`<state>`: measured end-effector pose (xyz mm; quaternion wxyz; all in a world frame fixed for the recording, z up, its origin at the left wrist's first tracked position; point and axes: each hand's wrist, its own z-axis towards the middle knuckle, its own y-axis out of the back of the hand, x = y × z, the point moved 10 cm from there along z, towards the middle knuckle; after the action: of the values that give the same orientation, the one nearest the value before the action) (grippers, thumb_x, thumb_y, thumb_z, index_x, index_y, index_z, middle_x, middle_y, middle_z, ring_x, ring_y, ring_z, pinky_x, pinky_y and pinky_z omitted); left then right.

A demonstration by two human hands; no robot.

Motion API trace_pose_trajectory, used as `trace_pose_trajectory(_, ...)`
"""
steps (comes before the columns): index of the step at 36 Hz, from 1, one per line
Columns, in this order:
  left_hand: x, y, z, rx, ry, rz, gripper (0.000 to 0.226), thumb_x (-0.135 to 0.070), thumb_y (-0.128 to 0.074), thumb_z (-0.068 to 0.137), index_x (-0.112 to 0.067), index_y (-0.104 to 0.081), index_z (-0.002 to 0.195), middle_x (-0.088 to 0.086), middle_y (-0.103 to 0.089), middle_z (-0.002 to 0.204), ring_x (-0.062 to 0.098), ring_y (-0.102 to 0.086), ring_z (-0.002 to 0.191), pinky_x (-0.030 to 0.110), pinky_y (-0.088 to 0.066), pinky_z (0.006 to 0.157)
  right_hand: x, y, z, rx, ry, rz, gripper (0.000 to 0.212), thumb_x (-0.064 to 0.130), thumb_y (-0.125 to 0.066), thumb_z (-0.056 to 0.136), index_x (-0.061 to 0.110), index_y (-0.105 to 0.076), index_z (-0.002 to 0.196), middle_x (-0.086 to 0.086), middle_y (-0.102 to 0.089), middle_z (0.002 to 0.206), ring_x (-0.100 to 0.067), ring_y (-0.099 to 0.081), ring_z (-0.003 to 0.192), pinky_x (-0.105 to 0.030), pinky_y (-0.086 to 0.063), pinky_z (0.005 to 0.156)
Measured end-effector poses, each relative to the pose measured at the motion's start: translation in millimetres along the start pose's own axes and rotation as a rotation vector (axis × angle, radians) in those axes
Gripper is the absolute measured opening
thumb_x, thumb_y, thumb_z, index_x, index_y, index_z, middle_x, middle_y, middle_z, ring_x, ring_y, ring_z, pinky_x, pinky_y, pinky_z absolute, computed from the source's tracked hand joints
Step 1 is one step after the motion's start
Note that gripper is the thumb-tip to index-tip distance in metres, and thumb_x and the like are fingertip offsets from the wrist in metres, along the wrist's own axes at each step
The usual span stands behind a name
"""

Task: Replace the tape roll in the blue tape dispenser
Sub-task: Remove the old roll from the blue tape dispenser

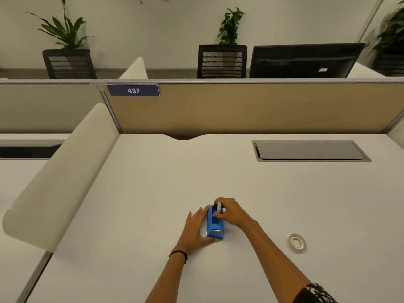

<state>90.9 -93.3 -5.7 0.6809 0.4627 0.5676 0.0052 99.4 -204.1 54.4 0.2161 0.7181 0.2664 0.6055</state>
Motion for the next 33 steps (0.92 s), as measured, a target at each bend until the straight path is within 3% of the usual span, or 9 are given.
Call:
trace_pose_trajectory(10, 0, -1, -1, 0.012, 0.0, 0.025, 0.093, -0.065, -0.061, 0.072, -0.038, -0.007, 0.143, -0.014, -0.019, 0.153, -0.003, -0.004, 0.138, 0.033, 0.009, 0.116, -8, 1, 0, -0.031, -0.012, 0.013, 0.018, 0.01, -0.07, 0.075, 0.004, -0.058, 0.088, -0.016, -0.066, 0.088, -0.019, -0.055, 0.074, -0.04, -0.053, 0.076)
trace_pose_trajectory(16, 0, -1, -2, 0.019, 0.006, 0.035, 0.095, -0.065, -0.06, 0.073, -0.033, -0.008, 0.145, -0.012, -0.017, 0.155, -0.005, -0.002, 0.137, 0.033, 0.008, 0.117, -10, -2, -3, -0.01, -0.031, -0.014, 0.031, 0.015, -0.069, 0.078, 0.009, -0.056, 0.106, -0.012, -0.066, 0.102, -0.025, -0.06, 0.092, -0.039, -0.053, 0.083)
trace_pose_trajectory(19, 1, -2, -3, 0.057, 0.031, 0.002, 0.099, -0.065, -0.062, 0.071, -0.032, -0.005, 0.145, -0.013, -0.012, 0.155, -0.002, -0.002, 0.14, 0.031, 0.01, 0.116, -8, -4, -6, 0.027, -0.023, 0.013, 0.039, 0.014, -0.066, 0.081, 0.014, -0.051, 0.117, -0.009, -0.062, 0.114, -0.023, -0.057, 0.102, -0.035, -0.05, 0.088)
trace_pose_trajectory(24, 1, -2, -5, 0.16, 0.123, -0.078, 0.099, -0.056, -0.064, 0.075, -0.029, 0.0, 0.145, -0.008, -0.012, 0.156, 0.01, -0.009, 0.144, 0.036, 0.008, 0.116, -4, 3, -13, 0.013, -0.006, 0.056, 0.042, 0.009, -0.063, 0.082, 0.021, -0.05, 0.12, -0.005, -0.061, 0.116, -0.017, -0.056, 0.103, -0.031, -0.051, 0.089)
trace_pose_trajectory(26, 1, 0, -9, 0.139, 0.207, -0.173, 0.092, -0.058, -0.058, 0.078, -0.031, -0.002, 0.145, -0.006, -0.015, 0.156, 0.013, -0.012, 0.144, 0.038, 0.001, 0.118, -2, 11, -17, -0.016, 0.009, 0.052, 0.043, 0.01, -0.065, 0.081, 0.024, -0.051, 0.119, 0.0, -0.061, 0.113, -0.013, -0.056, 0.099, -0.02, -0.05, 0.082)
trace_pose_trajectory(28, -3, 7, -12, 0.073, 0.29, -0.31, 0.081, -0.055, -0.055, 0.082, -0.032, -0.01, 0.146, -0.003, -0.02, 0.155, 0.016, -0.024, 0.141, 0.038, -0.017, 0.116, 3, 20, -21, -0.056, 0.032, 0.052, 0.044, 0.011, -0.068, 0.079, 0.027, -0.052, 0.117, 0.005, -0.06, 0.106, -0.009, -0.057, 0.087, -0.01, -0.048, 0.069)
trace_pose_trajectory(30, -13, 18, -15, -0.027, 0.321, -0.421, 0.068, -0.044, -0.054, 0.088, -0.03, -0.019, 0.144, 0.001, -0.028, 0.152, 0.016, -0.042, 0.128, 0.03, -0.034, 0.103, 7, 29, -26, -0.096, 0.049, 0.052, 0.045, 0.013, -0.069, 0.079, 0.03, -0.053, 0.117, 0.003, -0.058, 0.103, -0.006, -0.056, 0.076, -0.007, -0.046, 0.063)
trace_pose_trajectory(33, -31, 33, -15, -0.155, 0.305, -0.462, 0.055, -0.035, -0.053, 0.09, -0.026, -0.031, 0.14, 0.003, -0.04, 0.144, 0.014, -0.051, 0.113, 0.024, -0.04, 0.092, 11, 35, -34, -0.137, 0.06, 0.07, 0.046, 0.014, -0.069, 0.079, 0.029, -0.053, 0.118, -0.003, -0.059, 0.107, -0.01, -0.056, 0.078, -0.008, -0.046, 0.064)
